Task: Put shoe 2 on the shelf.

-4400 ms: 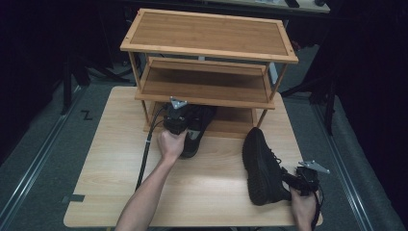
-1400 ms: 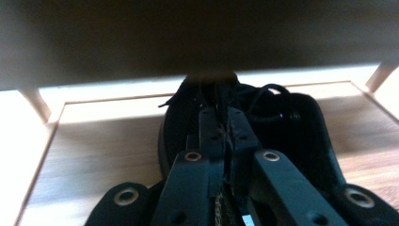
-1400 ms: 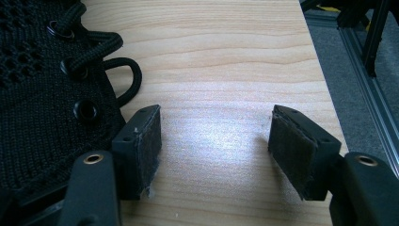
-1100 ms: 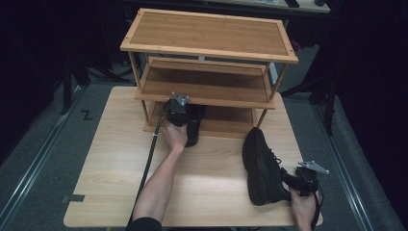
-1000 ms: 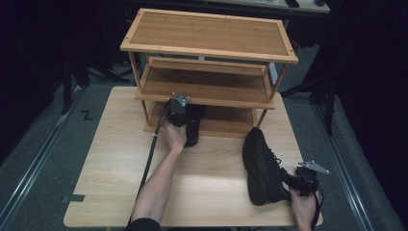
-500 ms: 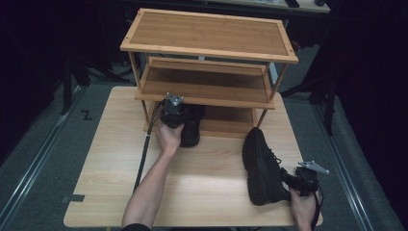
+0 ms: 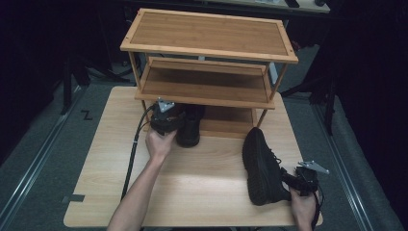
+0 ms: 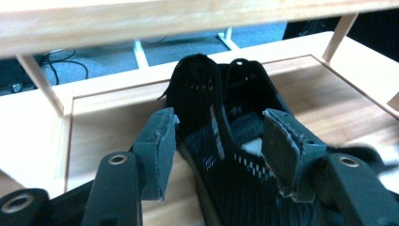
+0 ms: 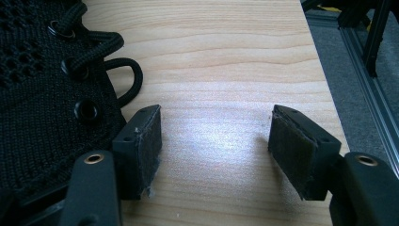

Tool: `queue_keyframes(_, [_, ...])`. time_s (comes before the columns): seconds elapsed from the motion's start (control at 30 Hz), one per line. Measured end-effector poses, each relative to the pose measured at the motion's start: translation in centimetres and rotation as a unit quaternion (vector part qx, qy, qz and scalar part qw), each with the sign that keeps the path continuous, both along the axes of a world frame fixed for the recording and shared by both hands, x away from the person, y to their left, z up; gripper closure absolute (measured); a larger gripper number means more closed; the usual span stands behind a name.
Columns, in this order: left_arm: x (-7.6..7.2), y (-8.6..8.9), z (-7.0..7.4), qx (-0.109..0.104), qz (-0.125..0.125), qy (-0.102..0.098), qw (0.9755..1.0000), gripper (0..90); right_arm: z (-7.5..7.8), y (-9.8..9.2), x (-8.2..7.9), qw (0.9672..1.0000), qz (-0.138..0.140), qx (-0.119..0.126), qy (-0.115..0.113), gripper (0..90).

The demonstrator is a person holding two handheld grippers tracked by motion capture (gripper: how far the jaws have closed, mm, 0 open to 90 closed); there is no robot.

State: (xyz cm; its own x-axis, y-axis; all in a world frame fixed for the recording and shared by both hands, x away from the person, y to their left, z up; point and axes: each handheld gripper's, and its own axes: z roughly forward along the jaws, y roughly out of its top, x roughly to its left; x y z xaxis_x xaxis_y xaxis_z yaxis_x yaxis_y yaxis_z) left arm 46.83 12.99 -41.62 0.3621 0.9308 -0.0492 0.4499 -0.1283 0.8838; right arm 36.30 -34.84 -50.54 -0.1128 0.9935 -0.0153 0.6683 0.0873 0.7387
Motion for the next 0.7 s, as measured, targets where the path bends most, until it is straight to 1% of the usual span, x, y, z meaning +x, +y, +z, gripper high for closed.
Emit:
queue_keyframes(0.1, [-0.9,0.8,0.0,-0.002,-0.001,0.003,1.0,44.7,0.0,0.0,0.0,1.0,0.002,0.001,0.0,35.5])
queue_keyframes(0.2, [-2.0,1.6,-0.1,-0.014,-0.005,0.004,0.9999,44.1,0.0,0.0,0.0,1.0,0.004,0.001,0.0,35.8])
queue_keyframes(0.37, [-3.8,2.6,-0.6,-0.01,-0.027,0.014,0.9995,44.7,0.0,0.0,0.0,1.0,0.005,0.001,0.0,35.8])
queue_keyframes(0.43, [-4.6,3.1,-1.2,-0.016,-0.029,0.02,0.9992,44.8,0.0,0.0,0.0,1.0,0.004,0.003,0.001,35.8])
queue_keyframes(0.53, [-6.0,3.9,-2.0,-0.016,-0.034,0.031,0.9988,44.6,0.0,-0.1,0.0,1.0,0.009,0.003,0.0,35.7])
queue_keyframes(0.6, [-6.8,4.5,-2.7,-0.014,-0.036,0.039,0.9985,43.9,0.0,-0.3,0.1,0.9999,0.011,0.008,0.0,35.5])
queue_keyframes(0.7, [-8.2,5.2,-3.7,-0.01,-0.032,0.047,0.9984,42.8,0.0,-0.5,0.0,0.9998,0.017,0.014,-0.001,35.0])
